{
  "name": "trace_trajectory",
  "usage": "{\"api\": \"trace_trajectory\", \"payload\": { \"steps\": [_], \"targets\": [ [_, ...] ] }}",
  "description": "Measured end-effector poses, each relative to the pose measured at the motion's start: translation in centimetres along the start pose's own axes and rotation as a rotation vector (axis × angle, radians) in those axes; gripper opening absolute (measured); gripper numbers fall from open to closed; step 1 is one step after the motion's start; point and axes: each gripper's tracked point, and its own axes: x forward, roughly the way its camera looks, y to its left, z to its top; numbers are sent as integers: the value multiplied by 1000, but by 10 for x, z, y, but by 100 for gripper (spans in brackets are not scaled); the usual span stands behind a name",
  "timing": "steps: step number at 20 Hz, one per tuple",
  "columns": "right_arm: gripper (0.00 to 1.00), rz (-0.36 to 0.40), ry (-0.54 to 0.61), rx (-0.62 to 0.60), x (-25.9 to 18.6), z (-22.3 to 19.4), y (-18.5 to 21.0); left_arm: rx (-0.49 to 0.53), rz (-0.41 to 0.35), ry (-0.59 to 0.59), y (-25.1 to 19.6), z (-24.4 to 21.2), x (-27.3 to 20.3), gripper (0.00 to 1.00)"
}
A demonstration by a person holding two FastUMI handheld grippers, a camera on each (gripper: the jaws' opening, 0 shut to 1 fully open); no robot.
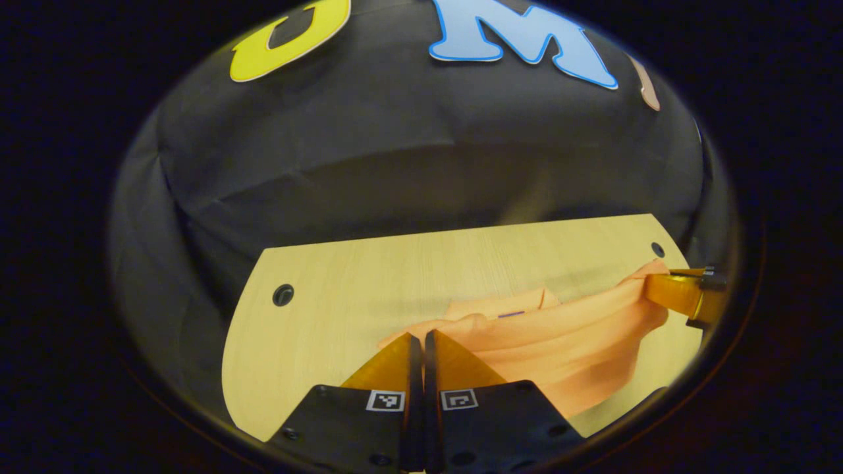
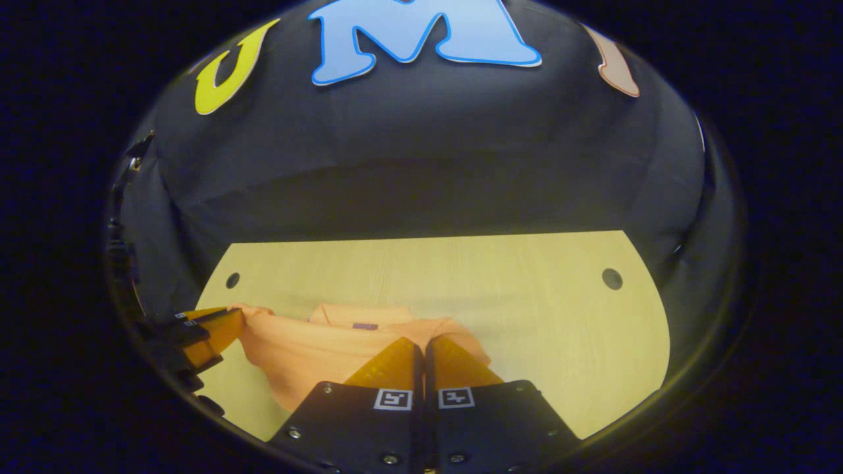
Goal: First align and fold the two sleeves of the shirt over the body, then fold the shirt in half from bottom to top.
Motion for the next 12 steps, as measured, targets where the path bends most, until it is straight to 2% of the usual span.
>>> {"api": "trace_trajectory", "payload": {
  "steps": [3, 7, 11, 12],
  "targets": [
    [0, -29, -50, 2, 24, 10, -5, -3, -18, -41, -3, 10, 28, 6],
    [1, -42, -58, 20, 54, 11, -9, -21, -45, -59, -2, 4, 47, 6],
    [10, -26, -64, 5, 67, 10, -7, -62, -50, -51, 0, -3, 55, 7],
    [11, -31, -74, -2, 67, 10, -8, -66, -56, -43, 2, -7, 57, 11]
  ]
}}
